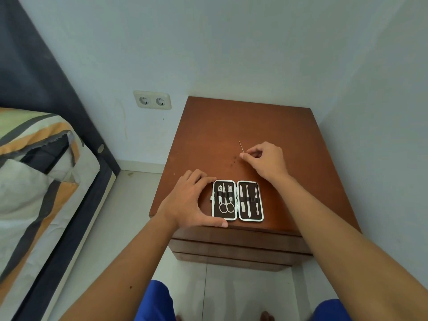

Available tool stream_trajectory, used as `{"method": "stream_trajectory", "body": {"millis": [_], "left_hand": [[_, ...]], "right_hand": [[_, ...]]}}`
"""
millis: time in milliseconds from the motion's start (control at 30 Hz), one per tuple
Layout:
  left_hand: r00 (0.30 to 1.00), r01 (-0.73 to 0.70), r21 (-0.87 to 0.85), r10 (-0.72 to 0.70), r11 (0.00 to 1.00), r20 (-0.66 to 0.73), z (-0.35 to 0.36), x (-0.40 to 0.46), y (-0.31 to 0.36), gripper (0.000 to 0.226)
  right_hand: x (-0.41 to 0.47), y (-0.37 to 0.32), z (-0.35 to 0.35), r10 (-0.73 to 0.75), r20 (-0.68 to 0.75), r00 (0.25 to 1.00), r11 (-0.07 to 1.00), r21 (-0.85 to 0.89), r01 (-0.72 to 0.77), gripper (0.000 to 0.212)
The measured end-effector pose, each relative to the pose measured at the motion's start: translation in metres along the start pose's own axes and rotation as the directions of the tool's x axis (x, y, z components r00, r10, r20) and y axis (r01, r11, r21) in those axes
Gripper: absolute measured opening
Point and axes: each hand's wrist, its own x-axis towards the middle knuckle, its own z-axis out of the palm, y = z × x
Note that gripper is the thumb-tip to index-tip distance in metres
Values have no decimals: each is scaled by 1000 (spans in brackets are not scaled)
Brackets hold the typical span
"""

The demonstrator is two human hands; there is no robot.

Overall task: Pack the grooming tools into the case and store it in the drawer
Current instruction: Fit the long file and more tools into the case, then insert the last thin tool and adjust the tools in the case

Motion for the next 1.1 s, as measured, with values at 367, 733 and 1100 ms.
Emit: {"method": "stream_trajectory", "body": {"millis": [367, 733, 1100], "left_hand": [[1000, -5, 1, 5, 1000, -10, 1, 0, 0, 123], [1000, -12, 9, 12, 1000, -8, 0, 0, 0, 122], [1000, -16, -3, 16, 1000, -17, 0, 0, 0, 122]], "right_hand": [[-2, -6, 5, 30, 10, 999, 999, -19, -30, 13], [-3, -24, 12, 134, -41, 990, 990, -32, -135, 23], [-3, -25, 11, 105, 25, 994, 990, -93, -102, 33]]}}
